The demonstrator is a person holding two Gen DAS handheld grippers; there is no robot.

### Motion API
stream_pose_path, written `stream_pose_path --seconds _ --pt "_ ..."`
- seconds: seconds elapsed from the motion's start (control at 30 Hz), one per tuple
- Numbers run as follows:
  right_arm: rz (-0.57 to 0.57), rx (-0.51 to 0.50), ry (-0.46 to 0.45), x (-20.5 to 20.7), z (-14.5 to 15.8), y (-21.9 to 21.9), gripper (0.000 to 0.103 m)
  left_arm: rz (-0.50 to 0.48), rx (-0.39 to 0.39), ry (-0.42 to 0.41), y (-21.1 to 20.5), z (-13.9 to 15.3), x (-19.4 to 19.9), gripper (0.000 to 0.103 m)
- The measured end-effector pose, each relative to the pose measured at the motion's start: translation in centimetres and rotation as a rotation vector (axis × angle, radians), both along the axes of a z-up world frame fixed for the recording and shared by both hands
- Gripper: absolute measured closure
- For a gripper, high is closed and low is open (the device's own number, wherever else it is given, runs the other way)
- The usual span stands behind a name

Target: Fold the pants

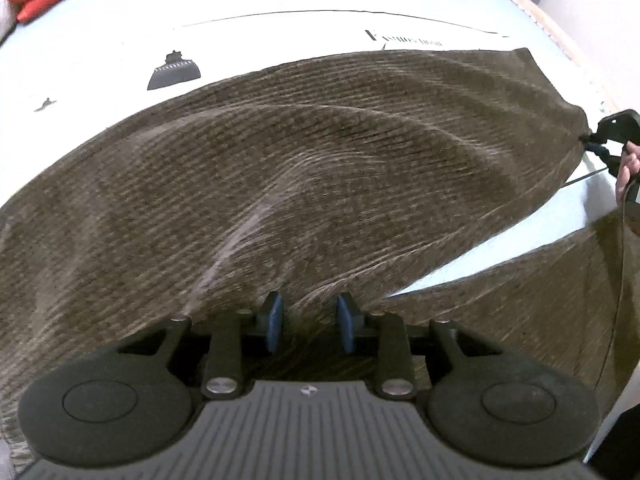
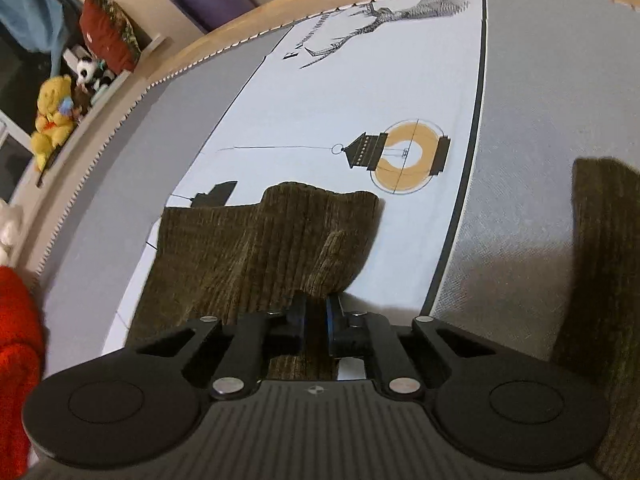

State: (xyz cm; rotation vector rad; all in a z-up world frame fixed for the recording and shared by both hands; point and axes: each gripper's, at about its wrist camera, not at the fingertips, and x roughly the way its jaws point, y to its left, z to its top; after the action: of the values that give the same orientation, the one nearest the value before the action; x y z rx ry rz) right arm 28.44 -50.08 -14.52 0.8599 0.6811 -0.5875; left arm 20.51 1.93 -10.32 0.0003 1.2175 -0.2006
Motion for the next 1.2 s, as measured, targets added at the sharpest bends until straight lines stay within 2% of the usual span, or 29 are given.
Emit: stream_pose_path --seconds 0.07,0.13,0.2,0.3,0.37,0.43,0.5,0.53,0.6,0.67,0.73,0.77,0.87,0.93,0.97,1.0,1.03,1.1,1.2 --pt "-0.016 -0.033 0.033 0.1 0.9 0.3 0.096 -0.008 0.005 0.01 -0.5 -0.5 0.2 0.07" --pt "-0.058 -0.078 0.033 -0.4 2.4 0.5 0.097 -0.039 0.04 0.004 -1.3 -0.9 0.2 0.076" --pt "-0.109 -0.137 0.039 -1.3 3.5 0.4 0.098 -0.076 0.054 -0.004 -1.7 -1.1 0.1 0.089" --pt "-0.277 -0.18 0.134 -3.7 3.7 -0.6 0.098 -0.105 0.013 0.021 -1.9 -1.0 -0.2 0.092" --pt "-0.345 -0.124 0.21 -5.1 2.3 -1.8 0.097 -0.112 0.028 0.023 -1.8 -0.9 -0.4 0.092" --pt "-0.297 -0.055 0.231 -5.4 1.0 -2.5 0.094 -0.099 0.009 0.037 -1.2 -0.6 -0.5 0.09" --pt "-0.319 -0.067 0.213 -5.7 2.1 -2.7 0.088 -0.094 -0.03 0.041 -0.5 0.3 -0.8 0.081" --pt "-0.325 -0.096 0.192 -5.8 3.1 -2.3 0.081 -0.084 -0.041 0.022 -0.1 1.0 -1.0 0.079" --pt "-0.288 -0.178 0.144 -6.3 5.2 -0.7 0.066 -0.039 -0.066 -0.022 1.4 2.6 -1.3 0.077" --pt "-0.227 -0.221 0.091 -6.8 7.5 1.0 0.064 0.045 -0.083 -0.07 4.0 4.0 -1.3 0.077" --pt "-0.138 -0.237 0.004 -7.6 9.9 2.7 0.064 0.165 -0.055 -0.114 7.6 4.9 -1.6 0.076" --pt "-0.08 -0.246 -0.048 -8.2 11.3 3.8 0.064 0.228 -0.04 -0.129 9.5 5.2 -1.8 0.073" --pt "0.086 -0.27 -0.178 -10.3 14.8 6.3 0.063 0.419 0.033 -0.16 15.4 5.4 -2.9 0.049" --pt "0.183 -0.284 -0.247 -12.3 16.9 7.4 0.057 0.498 0.05 -0.168 18.9 4.8 -3.9 0.043" --pt "0.233 -0.289 -0.28 -13.2 17.9 7.7 0.057 0.53 0.062 -0.164 20.6 4.3 -4.5 0.035" --pt "0.282 -0.293 -0.309 -14.4 18.8 8.2 0.055 0.557 0.071 -0.155 22.1 3.9 -4.9 0.032" --pt "0.322 -0.301 -0.333 -15.6 19.7 8.4 0.053 0.578 0.065 -0.149 23.4 3.5 -5.3 0.032" --pt "0.391 -0.336 -0.363 -18.0 20.9 8.9 0.052 0.588 0.026 -0.15 25.7 2.6 -6.0 0.022" --pt "0.418 -0.384 -0.358 -20.9 21.9 8.9 0.049 0.576 -0.001 -0.12 27.1 1.1 -6.1 0.02"
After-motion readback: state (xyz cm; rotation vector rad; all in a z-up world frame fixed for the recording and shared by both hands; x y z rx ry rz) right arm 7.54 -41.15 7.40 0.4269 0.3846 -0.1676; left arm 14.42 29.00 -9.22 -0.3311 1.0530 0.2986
